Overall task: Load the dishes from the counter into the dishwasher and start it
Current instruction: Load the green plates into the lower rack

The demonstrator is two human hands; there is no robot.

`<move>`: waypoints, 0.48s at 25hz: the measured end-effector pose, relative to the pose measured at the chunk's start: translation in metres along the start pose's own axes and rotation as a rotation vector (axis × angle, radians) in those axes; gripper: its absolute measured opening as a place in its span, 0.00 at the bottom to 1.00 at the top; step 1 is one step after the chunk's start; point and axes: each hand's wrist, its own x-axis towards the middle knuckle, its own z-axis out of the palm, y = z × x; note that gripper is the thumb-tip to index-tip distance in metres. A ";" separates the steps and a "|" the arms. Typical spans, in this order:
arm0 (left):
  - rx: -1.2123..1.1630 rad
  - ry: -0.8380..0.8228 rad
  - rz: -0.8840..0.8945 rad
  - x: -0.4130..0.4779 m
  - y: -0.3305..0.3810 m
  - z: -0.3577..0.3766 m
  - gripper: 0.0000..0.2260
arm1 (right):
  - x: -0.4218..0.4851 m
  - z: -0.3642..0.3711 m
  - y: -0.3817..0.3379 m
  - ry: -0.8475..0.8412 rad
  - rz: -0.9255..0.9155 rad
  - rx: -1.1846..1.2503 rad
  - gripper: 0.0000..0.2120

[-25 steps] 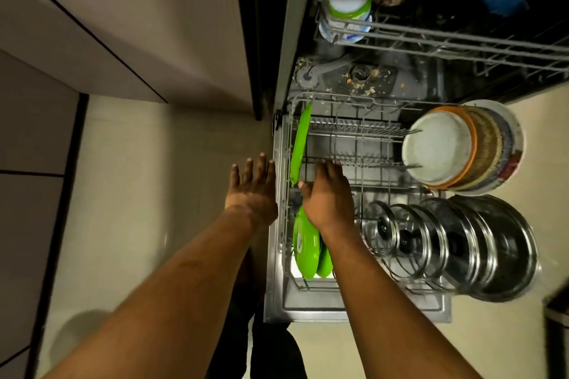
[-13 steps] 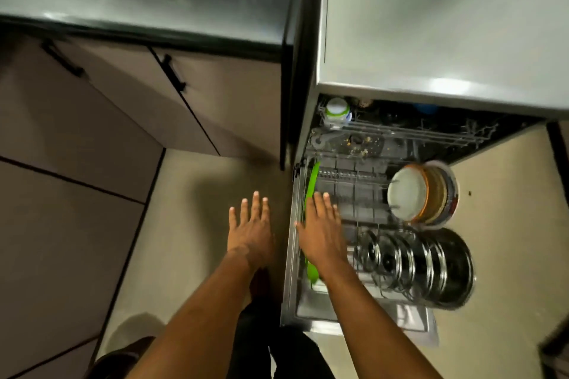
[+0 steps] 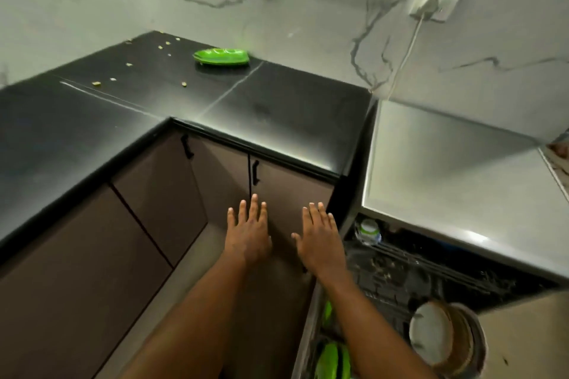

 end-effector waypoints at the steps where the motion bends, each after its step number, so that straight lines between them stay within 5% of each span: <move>1: -0.006 0.028 -0.024 0.007 -0.017 -0.011 0.34 | 0.015 -0.005 -0.012 0.027 -0.028 -0.010 0.32; 12: 0.009 0.108 -0.068 0.144 -0.191 -0.121 0.34 | 0.207 -0.030 -0.153 0.164 -0.096 -0.034 0.32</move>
